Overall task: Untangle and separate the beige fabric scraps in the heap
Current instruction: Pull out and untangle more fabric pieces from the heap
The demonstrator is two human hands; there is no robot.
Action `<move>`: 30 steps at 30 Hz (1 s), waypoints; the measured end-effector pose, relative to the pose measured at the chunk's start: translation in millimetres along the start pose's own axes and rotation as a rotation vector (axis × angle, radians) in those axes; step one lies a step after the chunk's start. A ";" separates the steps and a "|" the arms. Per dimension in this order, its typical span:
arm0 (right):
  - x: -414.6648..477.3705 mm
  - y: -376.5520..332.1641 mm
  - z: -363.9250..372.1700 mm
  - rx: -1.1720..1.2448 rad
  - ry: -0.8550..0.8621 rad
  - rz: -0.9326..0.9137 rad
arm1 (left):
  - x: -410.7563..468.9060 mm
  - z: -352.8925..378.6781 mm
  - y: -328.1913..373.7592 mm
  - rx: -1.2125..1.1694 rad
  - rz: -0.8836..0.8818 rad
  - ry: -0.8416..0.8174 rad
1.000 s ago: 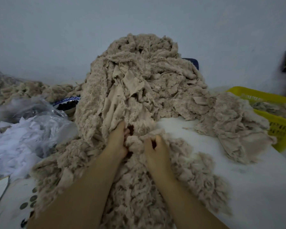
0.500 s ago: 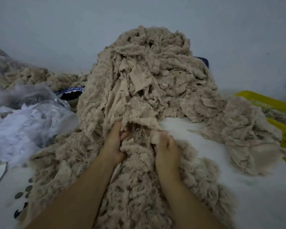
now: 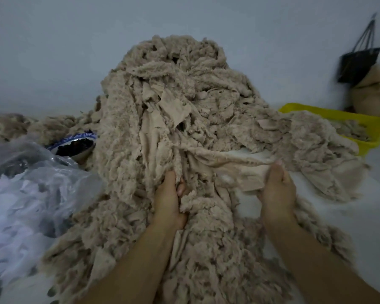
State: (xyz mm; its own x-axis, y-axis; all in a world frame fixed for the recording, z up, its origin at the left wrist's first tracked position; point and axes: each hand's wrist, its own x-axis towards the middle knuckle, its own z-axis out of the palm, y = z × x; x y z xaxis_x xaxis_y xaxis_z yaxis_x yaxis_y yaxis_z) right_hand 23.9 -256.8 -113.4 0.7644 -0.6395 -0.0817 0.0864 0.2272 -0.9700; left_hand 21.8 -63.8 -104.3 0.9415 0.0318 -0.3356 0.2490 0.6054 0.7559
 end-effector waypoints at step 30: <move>-37.9 3.0 5.0 -0.306 -0.825 -0.183 | -20.6 8.9 -31.3 1.360 1.128 -0.153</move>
State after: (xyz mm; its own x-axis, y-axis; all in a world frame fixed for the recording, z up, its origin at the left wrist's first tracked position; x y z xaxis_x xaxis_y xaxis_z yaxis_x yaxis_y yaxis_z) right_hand -1.5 -228.3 -112.1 0.9816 0.1108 0.1556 0.1675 -0.1075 -0.9800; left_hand -3.3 -90.5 -116.0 0.7630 -0.1883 0.6183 -0.5537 -0.6839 0.4750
